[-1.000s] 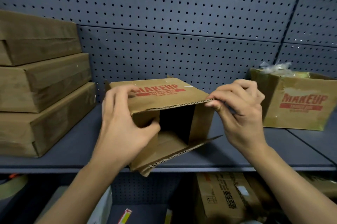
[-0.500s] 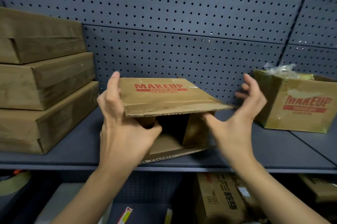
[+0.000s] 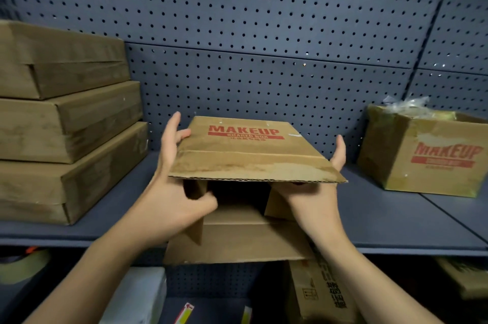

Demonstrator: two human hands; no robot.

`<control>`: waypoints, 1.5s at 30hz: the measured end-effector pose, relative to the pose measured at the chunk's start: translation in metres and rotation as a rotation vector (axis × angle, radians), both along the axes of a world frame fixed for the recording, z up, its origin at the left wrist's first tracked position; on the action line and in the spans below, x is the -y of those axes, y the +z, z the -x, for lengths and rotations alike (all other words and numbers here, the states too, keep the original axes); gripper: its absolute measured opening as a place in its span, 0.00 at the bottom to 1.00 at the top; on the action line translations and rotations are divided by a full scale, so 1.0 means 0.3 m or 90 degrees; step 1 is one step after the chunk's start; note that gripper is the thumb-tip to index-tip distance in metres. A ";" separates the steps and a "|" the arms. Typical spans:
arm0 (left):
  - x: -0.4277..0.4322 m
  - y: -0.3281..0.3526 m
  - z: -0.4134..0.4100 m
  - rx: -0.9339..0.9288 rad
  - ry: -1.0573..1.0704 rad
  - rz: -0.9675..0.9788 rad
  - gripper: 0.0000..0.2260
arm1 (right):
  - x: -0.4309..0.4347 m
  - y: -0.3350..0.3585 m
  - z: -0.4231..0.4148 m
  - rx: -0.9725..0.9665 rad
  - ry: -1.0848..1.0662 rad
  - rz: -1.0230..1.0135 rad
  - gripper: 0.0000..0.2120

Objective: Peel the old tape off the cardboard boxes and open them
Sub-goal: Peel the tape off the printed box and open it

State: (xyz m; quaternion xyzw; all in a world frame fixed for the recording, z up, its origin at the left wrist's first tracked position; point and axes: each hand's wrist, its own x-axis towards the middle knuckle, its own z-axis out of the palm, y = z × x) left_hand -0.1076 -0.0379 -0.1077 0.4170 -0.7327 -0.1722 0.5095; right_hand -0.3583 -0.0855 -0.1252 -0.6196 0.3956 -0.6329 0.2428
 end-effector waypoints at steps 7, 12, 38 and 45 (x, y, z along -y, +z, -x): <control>0.159 -0.009 -0.094 0.086 0.015 -0.196 0.49 | -0.018 0.041 0.077 -0.103 0.108 -0.104 0.54; 0.541 -0.100 -0.224 0.052 0.135 -0.276 0.57 | -0.044 0.047 0.212 -0.137 0.224 -0.139 0.40; 0.049 0.008 0.120 0.437 -0.056 -0.368 0.30 | 0.031 0.125 0.271 -0.590 -0.084 -0.165 0.16; 0.100 -0.062 0.116 0.597 0.069 -0.341 0.28 | 0.198 0.054 0.068 -0.801 0.007 -0.179 0.28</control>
